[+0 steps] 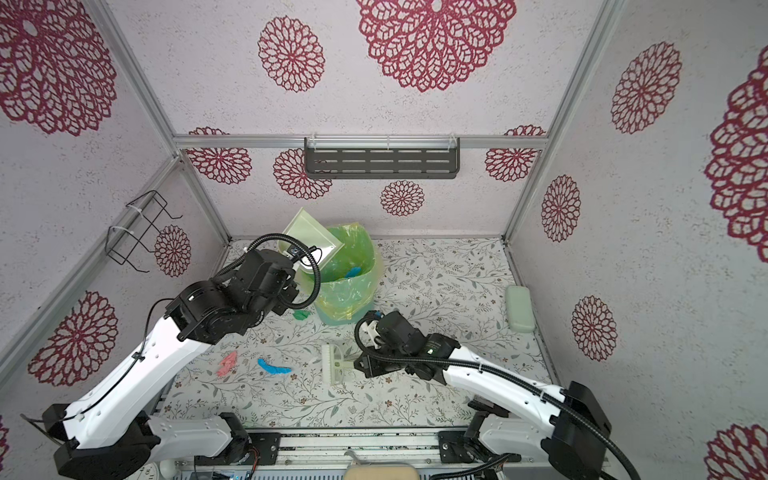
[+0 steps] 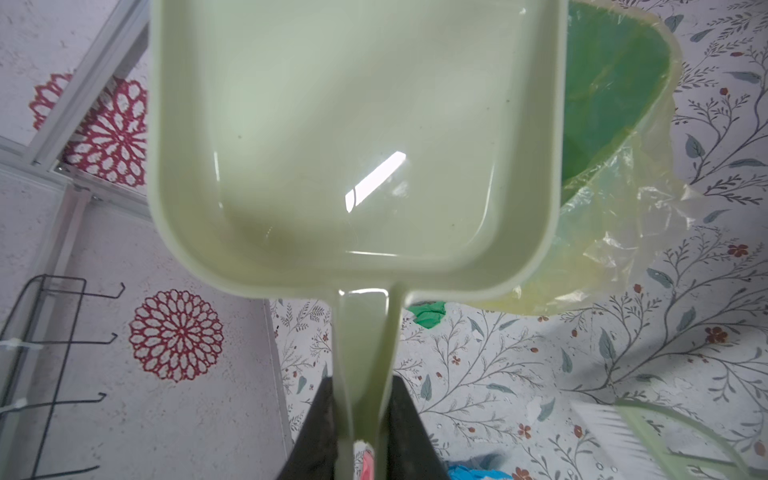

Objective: Sweep away the paper scraps from the table
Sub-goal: 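Lower the empty dustpan toward the small blue scrap with left while right moves brush forward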

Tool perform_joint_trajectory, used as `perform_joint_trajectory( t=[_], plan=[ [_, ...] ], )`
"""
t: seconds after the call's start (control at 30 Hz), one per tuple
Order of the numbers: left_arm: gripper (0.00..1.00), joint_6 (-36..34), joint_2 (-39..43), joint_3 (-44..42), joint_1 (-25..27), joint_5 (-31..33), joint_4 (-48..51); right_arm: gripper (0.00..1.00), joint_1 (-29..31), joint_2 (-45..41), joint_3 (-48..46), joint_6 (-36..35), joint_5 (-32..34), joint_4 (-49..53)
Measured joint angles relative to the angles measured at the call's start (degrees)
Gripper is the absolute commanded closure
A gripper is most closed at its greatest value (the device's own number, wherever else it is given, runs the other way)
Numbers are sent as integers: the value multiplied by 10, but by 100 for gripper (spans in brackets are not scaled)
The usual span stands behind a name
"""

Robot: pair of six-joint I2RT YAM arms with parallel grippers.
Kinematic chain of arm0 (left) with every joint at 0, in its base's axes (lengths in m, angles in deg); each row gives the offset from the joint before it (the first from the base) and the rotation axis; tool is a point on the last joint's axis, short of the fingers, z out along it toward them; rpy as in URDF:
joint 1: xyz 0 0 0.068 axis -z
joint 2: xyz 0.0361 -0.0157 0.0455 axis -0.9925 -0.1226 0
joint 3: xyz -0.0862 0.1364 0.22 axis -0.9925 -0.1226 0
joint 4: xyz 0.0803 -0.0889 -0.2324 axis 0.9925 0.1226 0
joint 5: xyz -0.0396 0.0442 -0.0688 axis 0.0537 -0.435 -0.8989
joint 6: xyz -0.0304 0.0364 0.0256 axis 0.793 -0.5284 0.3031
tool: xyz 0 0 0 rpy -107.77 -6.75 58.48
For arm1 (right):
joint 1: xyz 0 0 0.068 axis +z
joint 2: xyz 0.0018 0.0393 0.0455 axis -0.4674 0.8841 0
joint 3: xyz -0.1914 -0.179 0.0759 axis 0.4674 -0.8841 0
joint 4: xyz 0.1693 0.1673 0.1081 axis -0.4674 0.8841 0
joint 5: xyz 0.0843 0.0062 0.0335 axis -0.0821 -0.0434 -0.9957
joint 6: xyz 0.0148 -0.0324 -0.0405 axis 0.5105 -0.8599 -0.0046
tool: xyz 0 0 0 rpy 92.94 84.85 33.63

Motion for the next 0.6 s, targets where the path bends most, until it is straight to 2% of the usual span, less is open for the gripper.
perform_joint_trajectory(
  t=[0.17, 0.27, 0.6],
  plan=[
    [92, 33, 42, -29, -38, -48, 1, 100, 32, 58, -5, 38, -19, -127],
    [92, 48, 70, -40, -53, -70, 2, 100, 45, 103, 9, 47, -26, -167],
    [91, 78, 129, -54, -69, -97, 25, 100, 64, 230, 133, 45, -36, -177]
  ],
)
